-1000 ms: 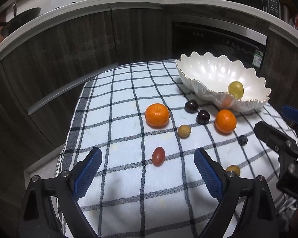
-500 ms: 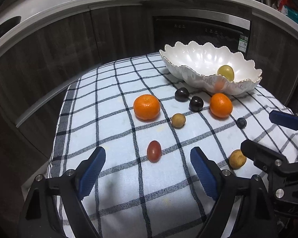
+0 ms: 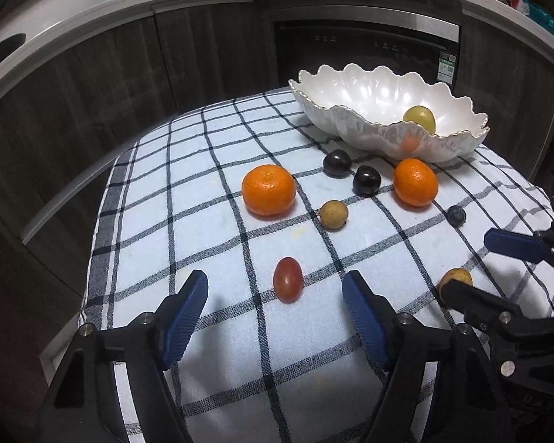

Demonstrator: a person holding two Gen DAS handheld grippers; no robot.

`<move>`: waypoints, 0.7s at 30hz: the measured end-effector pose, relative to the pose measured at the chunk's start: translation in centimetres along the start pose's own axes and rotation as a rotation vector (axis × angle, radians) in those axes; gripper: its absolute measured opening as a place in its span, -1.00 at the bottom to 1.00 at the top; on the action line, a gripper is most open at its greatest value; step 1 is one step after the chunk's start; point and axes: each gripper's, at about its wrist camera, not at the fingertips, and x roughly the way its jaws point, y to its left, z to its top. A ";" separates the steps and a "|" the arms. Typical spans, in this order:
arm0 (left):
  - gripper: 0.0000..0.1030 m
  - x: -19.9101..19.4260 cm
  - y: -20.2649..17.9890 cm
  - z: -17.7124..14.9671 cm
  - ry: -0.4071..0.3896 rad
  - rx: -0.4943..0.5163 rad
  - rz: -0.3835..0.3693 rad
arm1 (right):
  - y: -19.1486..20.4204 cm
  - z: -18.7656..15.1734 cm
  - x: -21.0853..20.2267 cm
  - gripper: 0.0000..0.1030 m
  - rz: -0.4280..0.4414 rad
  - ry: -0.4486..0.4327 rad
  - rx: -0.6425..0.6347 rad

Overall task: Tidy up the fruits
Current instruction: 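Grasp a red cherry tomato with the left tool while the right tool grasps a brown fruit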

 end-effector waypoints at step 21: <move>-0.21 2.5 -0.6 0.3 0.067 -0.023 -0.089 | -0.1 -0.7 1.8 -0.16 0.050 0.033 0.000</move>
